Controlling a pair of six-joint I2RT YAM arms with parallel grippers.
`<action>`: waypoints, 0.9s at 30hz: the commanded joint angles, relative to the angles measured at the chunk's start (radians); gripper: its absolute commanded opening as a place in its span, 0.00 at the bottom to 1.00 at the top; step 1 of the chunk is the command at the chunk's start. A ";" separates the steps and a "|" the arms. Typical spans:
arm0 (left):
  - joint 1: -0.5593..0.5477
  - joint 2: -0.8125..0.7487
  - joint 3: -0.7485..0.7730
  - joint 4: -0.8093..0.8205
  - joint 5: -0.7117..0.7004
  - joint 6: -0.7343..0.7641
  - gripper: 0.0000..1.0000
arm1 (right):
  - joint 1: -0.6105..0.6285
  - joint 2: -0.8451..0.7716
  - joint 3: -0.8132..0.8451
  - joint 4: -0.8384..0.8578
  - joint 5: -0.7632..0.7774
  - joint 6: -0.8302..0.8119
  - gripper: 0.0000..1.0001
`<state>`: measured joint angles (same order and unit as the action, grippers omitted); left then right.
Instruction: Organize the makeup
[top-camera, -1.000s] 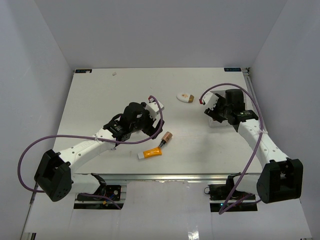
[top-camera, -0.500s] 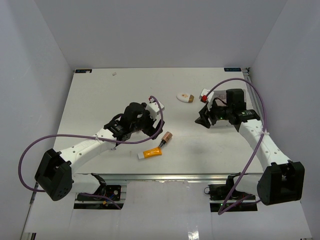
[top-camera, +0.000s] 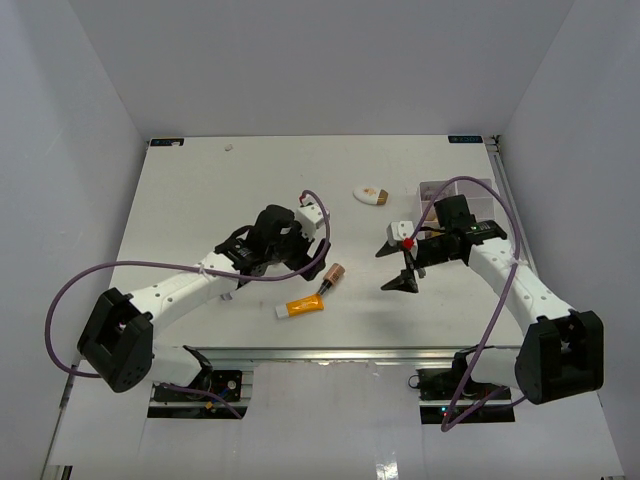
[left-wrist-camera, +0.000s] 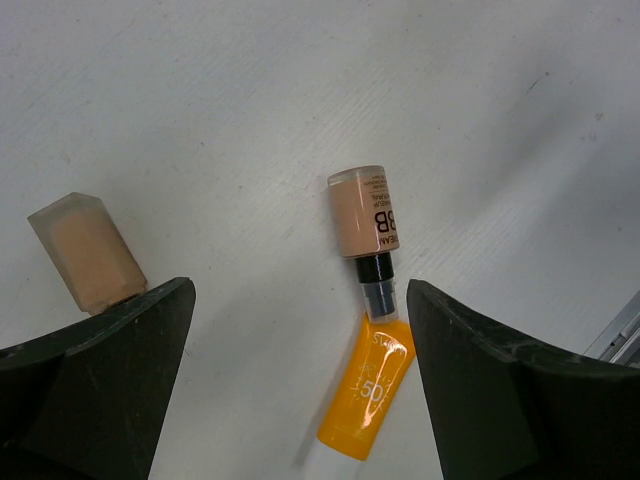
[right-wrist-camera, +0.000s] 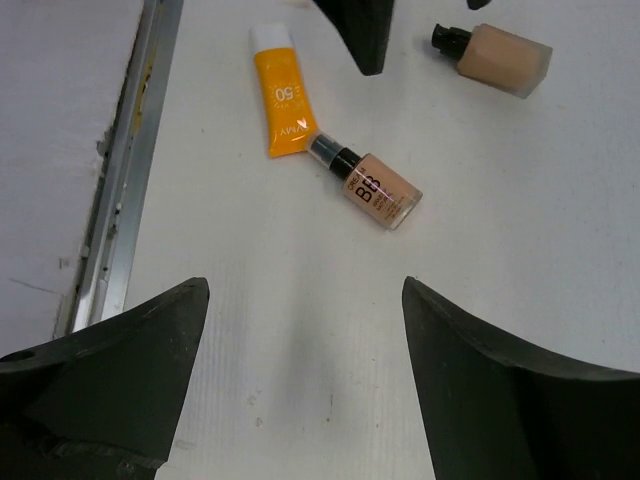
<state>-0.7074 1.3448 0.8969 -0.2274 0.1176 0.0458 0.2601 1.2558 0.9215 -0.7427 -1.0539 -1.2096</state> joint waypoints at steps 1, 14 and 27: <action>0.044 -0.011 0.056 -0.026 -0.023 -0.096 0.98 | 0.088 0.004 0.020 -0.070 0.169 -0.278 0.85; 0.320 -0.172 -0.004 0.036 0.094 -0.260 0.98 | 0.356 0.194 0.111 0.193 0.501 -0.248 0.85; 0.422 -0.254 -0.070 0.075 0.050 -0.293 0.98 | 0.472 0.558 0.380 0.137 0.633 -0.316 0.77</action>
<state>-0.3117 1.1342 0.8447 -0.1790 0.1722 -0.2237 0.7311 1.7543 1.2286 -0.5681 -0.4479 -1.4683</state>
